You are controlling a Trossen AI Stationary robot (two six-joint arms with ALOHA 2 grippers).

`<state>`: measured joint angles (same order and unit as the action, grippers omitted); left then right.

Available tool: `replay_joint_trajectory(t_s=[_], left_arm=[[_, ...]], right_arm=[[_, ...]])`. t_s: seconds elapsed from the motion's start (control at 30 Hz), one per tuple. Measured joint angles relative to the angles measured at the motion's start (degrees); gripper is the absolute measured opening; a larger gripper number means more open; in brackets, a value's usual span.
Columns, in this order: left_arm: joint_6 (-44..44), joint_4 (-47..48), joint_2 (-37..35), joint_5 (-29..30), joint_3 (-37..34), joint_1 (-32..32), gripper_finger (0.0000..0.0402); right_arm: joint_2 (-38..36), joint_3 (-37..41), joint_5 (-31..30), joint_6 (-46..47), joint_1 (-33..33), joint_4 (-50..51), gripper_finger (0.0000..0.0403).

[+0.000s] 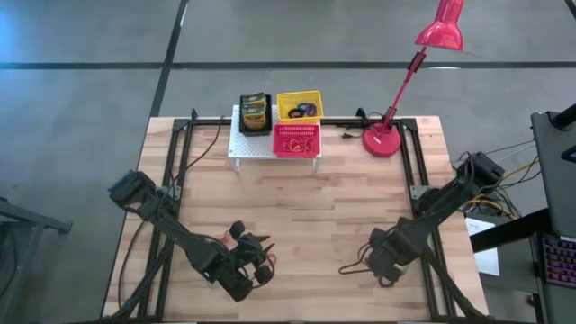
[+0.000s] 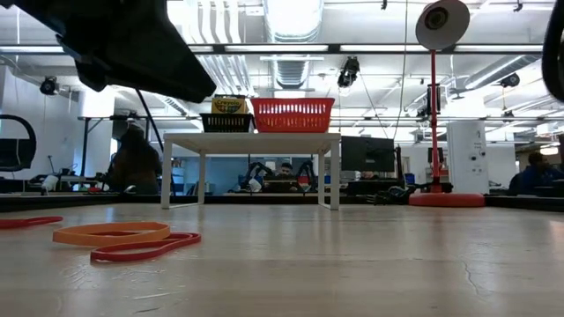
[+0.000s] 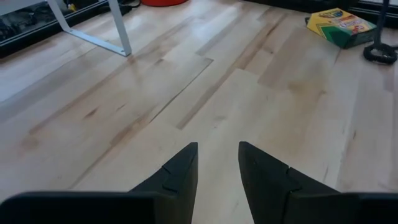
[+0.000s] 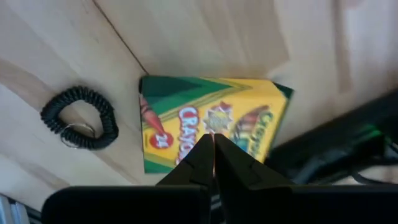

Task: Pick & Place Office Desk Supplies
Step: Put the crayon box into the black bin on the shelf

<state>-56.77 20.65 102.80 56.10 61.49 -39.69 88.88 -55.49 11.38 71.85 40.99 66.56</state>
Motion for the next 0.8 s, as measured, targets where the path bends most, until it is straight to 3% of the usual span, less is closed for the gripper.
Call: replay_joint_trajectory(t_s=[0.43,0.8], left_arm=[[0.0,-3.9,0.0,-0.2,0.0,1.1,0.0119],[0.6,-4.3,0.0,-0.2,0.0,1.2,0.0119]], right_arm=[[0.0,6.5,2.9,0.4,0.1,-10.9,0.0008],[-0.2,7.0,-7.4,-3.1,-3.0,-22.1,0.0008]])
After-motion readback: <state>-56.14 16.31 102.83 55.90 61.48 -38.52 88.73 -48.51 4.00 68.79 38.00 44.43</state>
